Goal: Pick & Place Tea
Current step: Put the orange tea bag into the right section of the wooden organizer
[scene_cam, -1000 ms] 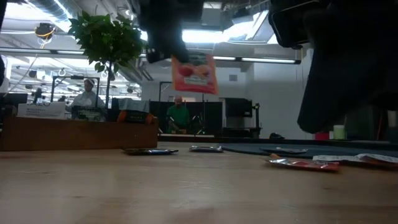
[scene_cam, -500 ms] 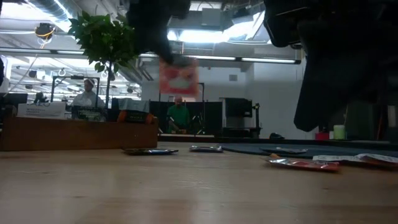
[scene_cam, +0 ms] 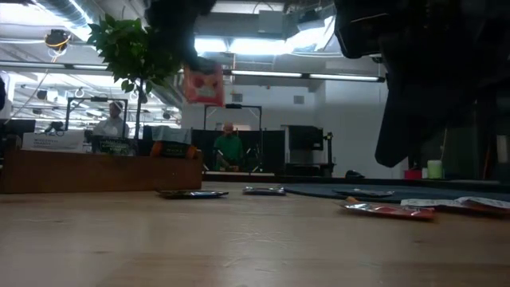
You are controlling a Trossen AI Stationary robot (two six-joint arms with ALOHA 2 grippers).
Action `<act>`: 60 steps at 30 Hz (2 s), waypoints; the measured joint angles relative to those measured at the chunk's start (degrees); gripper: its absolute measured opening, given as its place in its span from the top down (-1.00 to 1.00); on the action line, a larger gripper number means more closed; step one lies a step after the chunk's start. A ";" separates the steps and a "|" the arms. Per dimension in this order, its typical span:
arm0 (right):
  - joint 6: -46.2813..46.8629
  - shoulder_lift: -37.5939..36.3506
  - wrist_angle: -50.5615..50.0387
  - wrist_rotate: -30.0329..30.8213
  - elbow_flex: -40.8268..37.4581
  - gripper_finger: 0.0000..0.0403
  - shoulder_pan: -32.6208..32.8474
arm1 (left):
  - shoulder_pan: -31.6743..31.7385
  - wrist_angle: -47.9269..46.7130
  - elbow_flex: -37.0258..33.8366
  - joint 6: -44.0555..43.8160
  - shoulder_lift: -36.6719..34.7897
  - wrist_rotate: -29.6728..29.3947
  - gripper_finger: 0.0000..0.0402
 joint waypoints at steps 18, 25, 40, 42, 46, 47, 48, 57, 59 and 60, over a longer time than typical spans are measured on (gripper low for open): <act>-29.47 -3.62 -5.39 0.09 0.00 0.91 -5.48 | 4.29 -7.29 0.02 -6.42 -7.95 -7.26 0.99; -36.51 -3.62 0.38 0.37 0.00 0.91 -5.90 | 4.29 -7.31 0.02 -8.30 -7.93 -7.29 0.99; -31.45 -3.60 9.67 5.13 0.00 0.91 -8.23 | 4.32 -7.40 0.04 -7.29 -7.87 -7.48 0.99; -31.41 -3.60 10.95 5.13 -0.02 0.91 -8.23 | 4.32 -7.45 0.04 -7.26 -7.87 -7.48 0.99; -30.56 -3.60 13.58 5.13 -0.01 0.91 -8.23 | 4.32 -7.48 0.04 -6.61 -7.87 -7.48 0.99; -30.04 -3.60 13.80 5.13 0.00 0.91 -8.23 | 4.32 -7.48 0.04 -6.63 -7.87 -7.48 0.99; -29.83 -3.60 13.78 5.11 -0.01 0.91 -8.22 | 4.34 -7.48 0.04 -6.63 -7.87 -7.48 0.99; -27.53 -3.96 9.32 1.60 -0.02 0.91 -8.21 | 4.34 -7.50 0.04 -6.37 -7.87 -7.48 0.99; -26.22 -4.19 7.70 1.61 0.00 0.91 -8.19 | 4.34 -7.50 0.04 -6.37 -7.87 -7.48 0.99; -25.46 -4.27 6.95 1.63 -0.01 0.91 -8.19 | 4.34 -7.50 0.04 -6.33 -7.86 -7.53 0.99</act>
